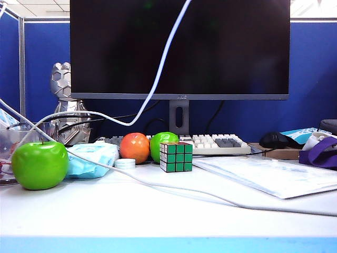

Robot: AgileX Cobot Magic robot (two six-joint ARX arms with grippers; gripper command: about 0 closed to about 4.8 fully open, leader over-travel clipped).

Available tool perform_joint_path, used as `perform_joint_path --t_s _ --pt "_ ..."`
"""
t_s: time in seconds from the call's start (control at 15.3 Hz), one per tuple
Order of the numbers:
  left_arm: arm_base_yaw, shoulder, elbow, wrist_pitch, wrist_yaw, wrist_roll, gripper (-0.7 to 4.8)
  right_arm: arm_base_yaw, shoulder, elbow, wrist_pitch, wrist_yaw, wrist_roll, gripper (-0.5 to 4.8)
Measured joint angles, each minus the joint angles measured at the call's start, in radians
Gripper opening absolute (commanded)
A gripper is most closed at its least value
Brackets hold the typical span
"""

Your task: Pick up the Type-C charging cable and the charging base, insert one end of the Type-C charger into the corresponding slot on the base, and finally place the plugged-in charger back on the table.

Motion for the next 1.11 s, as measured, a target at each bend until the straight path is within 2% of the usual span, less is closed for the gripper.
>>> perform_joint_path --t_s 0.07,0.2,0.26,0.39,0.46,0.85,0.91,1.11 --pt "-0.006 0.012 0.0 -0.003 -0.005 0.0 1.15 0.001 0.01 -0.001 -0.002 -0.015 0.014 -0.01" --pt "-0.009 0.012 0.0 -0.003 -0.027 0.02 1.14 0.001 0.01 0.0 0.0 -0.016 0.014 -0.01" --pt "-0.009 0.012 0.0 -0.003 -0.027 0.02 0.6 0.001 0.01 0.0 0.0 -0.016 0.014 -0.01" --pt "-0.009 0.012 0.0 -0.003 -0.027 0.022 0.33 0.001 0.01 0.0 0.0 -0.015 0.016 -0.01" --pt "-0.009 0.012 0.0 -0.003 -0.026 0.023 -0.07 0.001 0.01 0.0 0.0 -0.015 0.018 -0.01" --pt "-0.01 0.011 0.0 -0.015 0.004 0.034 -0.07 0.001 0.006 0.0 -0.005 -0.019 0.022 -0.01" --pt "-0.009 0.007 0.002 -0.134 0.004 0.14 -0.07 0.001 0.005 -0.003 -0.037 -0.027 0.022 -0.01" --pt "-0.008 -0.005 0.013 -0.287 -0.007 0.304 -0.07 0.002 0.009 -0.012 -0.029 -0.052 0.041 -0.01"
